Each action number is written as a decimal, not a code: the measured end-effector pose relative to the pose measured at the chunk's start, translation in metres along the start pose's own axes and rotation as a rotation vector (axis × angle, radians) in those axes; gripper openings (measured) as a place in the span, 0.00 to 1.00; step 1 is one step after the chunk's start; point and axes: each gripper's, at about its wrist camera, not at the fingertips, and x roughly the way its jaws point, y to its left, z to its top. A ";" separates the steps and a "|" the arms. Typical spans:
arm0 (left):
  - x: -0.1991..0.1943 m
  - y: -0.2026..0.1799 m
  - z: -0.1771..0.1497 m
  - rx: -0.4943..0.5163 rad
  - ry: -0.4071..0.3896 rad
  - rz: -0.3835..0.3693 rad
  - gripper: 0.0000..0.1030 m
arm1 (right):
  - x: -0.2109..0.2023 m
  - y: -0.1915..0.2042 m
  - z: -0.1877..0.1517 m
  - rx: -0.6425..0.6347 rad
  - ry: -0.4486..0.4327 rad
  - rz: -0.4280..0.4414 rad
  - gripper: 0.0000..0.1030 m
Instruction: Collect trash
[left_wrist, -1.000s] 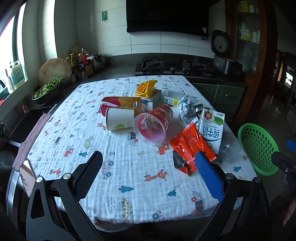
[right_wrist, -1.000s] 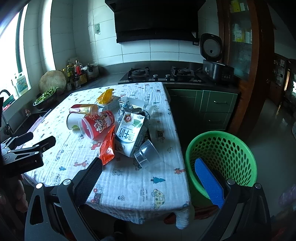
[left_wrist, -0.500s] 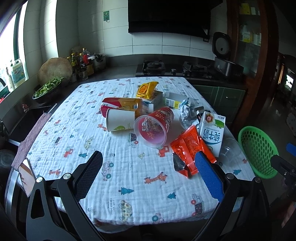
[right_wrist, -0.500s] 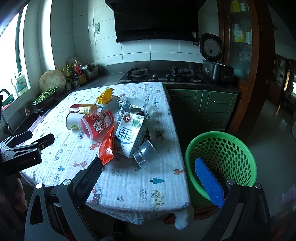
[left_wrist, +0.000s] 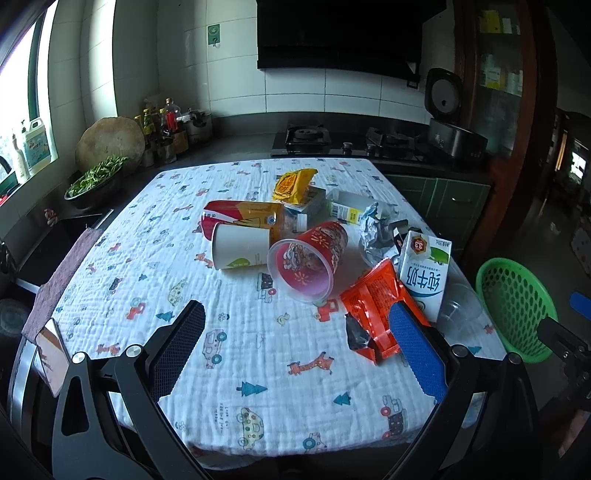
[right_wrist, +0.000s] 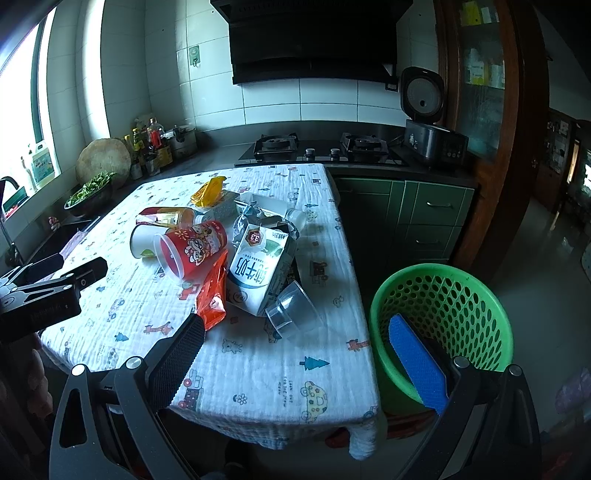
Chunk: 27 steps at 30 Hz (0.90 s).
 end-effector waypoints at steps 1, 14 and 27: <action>0.000 0.000 0.000 -0.001 0.001 0.001 0.95 | 0.001 0.000 0.000 0.001 0.001 0.002 0.94; 0.003 0.003 0.001 -0.007 0.005 0.007 0.95 | 0.005 0.001 0.001 0.002 0.005 0.004 0.94; 0.009 0.009 0.005 -0.014 0.009 0.017 0.95 | 0.013 0.005 0.003 0.001 0.012 0.011 0.94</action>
